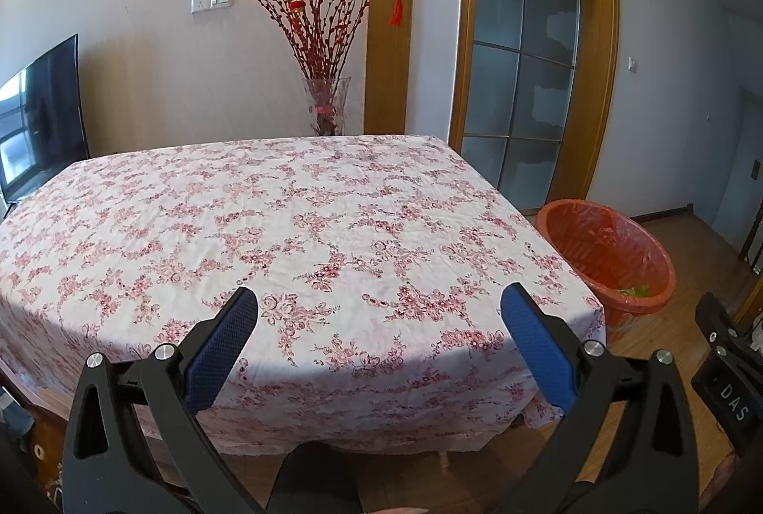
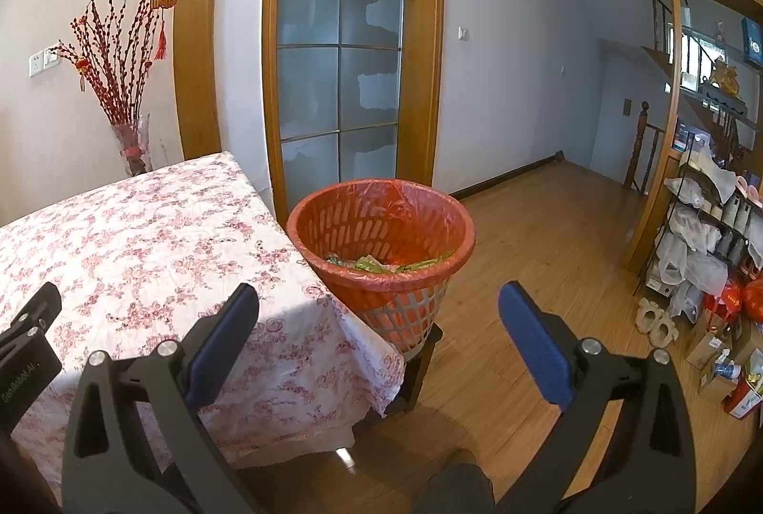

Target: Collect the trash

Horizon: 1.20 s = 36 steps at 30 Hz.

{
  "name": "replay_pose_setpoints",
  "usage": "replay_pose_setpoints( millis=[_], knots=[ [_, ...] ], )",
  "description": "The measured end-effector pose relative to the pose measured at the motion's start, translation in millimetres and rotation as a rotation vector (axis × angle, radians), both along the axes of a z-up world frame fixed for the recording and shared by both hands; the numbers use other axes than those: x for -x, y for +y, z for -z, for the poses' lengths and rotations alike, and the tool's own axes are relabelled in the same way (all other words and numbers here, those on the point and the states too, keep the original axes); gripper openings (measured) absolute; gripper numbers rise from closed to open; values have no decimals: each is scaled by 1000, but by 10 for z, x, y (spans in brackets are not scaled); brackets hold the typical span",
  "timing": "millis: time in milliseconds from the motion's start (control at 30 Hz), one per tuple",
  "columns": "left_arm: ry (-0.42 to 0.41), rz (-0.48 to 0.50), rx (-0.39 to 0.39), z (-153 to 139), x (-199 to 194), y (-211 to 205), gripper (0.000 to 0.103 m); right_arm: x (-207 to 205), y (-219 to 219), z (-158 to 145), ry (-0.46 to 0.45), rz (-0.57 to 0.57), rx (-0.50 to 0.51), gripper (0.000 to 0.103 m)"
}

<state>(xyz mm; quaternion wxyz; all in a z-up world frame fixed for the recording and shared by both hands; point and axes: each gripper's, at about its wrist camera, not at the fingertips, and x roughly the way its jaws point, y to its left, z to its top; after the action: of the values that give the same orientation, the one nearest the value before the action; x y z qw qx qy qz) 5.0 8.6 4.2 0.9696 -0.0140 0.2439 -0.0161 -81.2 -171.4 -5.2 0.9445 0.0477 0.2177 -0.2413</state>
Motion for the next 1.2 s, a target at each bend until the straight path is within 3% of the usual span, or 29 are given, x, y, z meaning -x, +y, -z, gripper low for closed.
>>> replay_pose_setpoints(
  millis=[1200],
  knots=[
    [-32,-32,17,-76,46,46,100,8,24,-6,2,-13,3,99]
  ],
)
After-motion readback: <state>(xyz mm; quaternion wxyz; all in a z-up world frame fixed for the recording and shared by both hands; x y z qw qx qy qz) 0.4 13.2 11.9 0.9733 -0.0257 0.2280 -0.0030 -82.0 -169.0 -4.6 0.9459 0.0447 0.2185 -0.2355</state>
